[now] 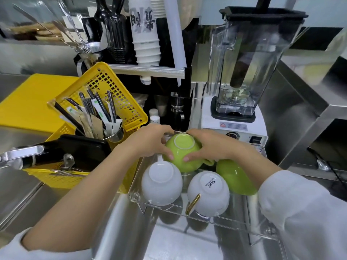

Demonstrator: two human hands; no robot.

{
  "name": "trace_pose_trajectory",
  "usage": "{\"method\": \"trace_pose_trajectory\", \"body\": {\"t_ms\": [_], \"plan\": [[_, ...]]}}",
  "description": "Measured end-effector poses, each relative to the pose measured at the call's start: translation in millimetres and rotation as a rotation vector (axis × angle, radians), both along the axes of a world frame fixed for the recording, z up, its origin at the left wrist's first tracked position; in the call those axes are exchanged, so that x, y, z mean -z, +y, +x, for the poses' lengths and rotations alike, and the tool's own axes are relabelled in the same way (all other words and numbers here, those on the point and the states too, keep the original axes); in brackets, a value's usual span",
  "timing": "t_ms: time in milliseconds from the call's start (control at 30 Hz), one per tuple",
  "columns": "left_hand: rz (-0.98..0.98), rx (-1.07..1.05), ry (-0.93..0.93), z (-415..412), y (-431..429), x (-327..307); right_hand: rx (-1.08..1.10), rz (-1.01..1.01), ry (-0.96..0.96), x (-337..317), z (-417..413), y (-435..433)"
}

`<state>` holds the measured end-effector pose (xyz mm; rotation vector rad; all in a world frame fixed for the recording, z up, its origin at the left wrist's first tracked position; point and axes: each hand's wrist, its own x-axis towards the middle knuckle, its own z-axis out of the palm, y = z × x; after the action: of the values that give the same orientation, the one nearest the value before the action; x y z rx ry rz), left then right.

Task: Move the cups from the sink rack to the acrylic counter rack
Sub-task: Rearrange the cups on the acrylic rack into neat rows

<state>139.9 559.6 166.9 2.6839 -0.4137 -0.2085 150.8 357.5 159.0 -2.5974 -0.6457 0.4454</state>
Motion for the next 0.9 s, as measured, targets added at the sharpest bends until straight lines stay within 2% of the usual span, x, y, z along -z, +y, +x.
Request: {"method": "trace_pose_trajectory", "body": {"t_ms": [267, 467, 600, 700, 767, 867, 900], "plan": [[-0.065, -0.067, 0.017, -9, 6, -2, 0.054, 0.001, -0.042, -4, -6, 16], [-0.212, -0.076, 0.182, -21, -4, -7, 0.07, 0.097, 0.013, -10, -8, 14], [-0.255, -0.034, 0.254, -22, -8, -3, 0.096, 0.194, 0.114, -10, 1, -1], [-0.385, 0.007, 0.344, -23, -10, 3, 0.164, 0.152, 0.052, -7, 5, -8], [-0.347, 0.013, 0.326, -21, -11, 8, 0.169, 0.135, 0.042, -5, 4, -10], [-0.187, -0.024, 0.178, -16, -11, 13, 0.14, 0.18, 0.047, 1, 3, -13], [-0.191, -0.009, 0.135, -15, -11, 14, 0.122, 0.192, 0.05, 1, 2, -14]]}}
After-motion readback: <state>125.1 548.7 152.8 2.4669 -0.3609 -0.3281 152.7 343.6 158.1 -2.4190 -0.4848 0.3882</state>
